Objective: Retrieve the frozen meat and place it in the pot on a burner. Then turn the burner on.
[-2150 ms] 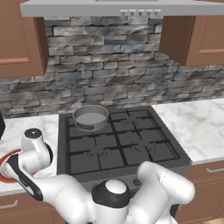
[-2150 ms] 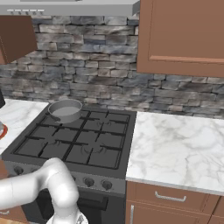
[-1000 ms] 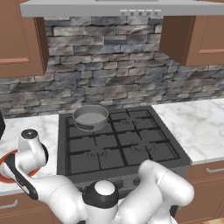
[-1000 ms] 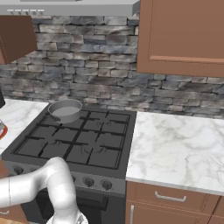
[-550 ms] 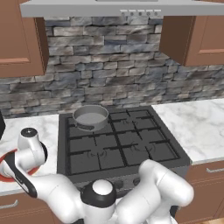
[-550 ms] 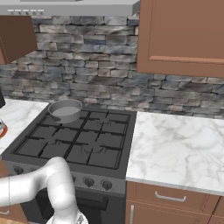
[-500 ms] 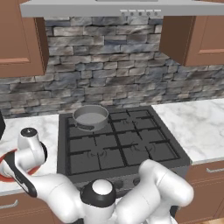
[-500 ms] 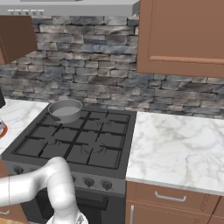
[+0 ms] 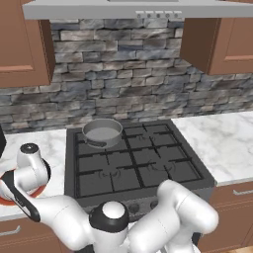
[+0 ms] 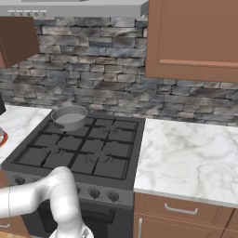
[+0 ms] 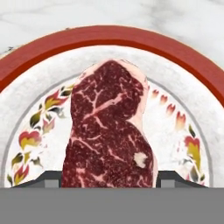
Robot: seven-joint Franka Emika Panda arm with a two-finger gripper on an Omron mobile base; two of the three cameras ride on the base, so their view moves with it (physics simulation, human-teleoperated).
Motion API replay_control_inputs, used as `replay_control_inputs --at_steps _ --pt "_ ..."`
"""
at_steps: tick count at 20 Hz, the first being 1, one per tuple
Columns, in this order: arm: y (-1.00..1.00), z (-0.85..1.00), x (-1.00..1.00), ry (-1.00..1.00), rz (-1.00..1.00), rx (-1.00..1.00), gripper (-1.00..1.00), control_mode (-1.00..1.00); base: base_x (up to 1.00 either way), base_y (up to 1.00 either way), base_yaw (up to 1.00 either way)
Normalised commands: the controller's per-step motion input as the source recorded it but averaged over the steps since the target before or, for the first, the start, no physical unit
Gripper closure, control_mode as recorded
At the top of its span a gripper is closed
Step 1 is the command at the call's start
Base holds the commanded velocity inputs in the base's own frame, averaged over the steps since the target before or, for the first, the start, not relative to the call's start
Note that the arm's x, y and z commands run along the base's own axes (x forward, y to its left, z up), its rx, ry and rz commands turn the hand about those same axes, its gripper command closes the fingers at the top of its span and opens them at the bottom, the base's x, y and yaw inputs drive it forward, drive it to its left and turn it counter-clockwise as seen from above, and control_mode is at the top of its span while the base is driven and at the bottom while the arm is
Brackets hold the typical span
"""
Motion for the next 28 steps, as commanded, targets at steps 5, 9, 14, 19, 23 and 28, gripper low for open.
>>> replay_control_inputs --at_steps 5,9,14,19,23,28 --pt "0.04 -0.03 0.0 0.0 0.0 0.0 1.0 -1.0 0.0 0.0 0.0" --pt "-0.1 0.24 -0.13 -0.01 0.0 0.0 1.0 -1.0 0.0 0.0 0.0" --pt "-0.26 0.39 -0.35 -0.16 0.0 -0.01 1.0 -1.0 0.0 0.0 0.0" --pt "-0.45 0.4 -0.23 -0.11 -0.11 0.0 1.0 -1.0 0.0 0.0 0.0" --pt "-0.91 0.24 -0.02 0.0 -0.29 0.0 1.0 -1.0 0.0 0.0 0.0" --pt "-0.85 0.41 -0.03 -0.04 -0.31 0.0 1.0 -1.0 0.0 0.0 0.0"
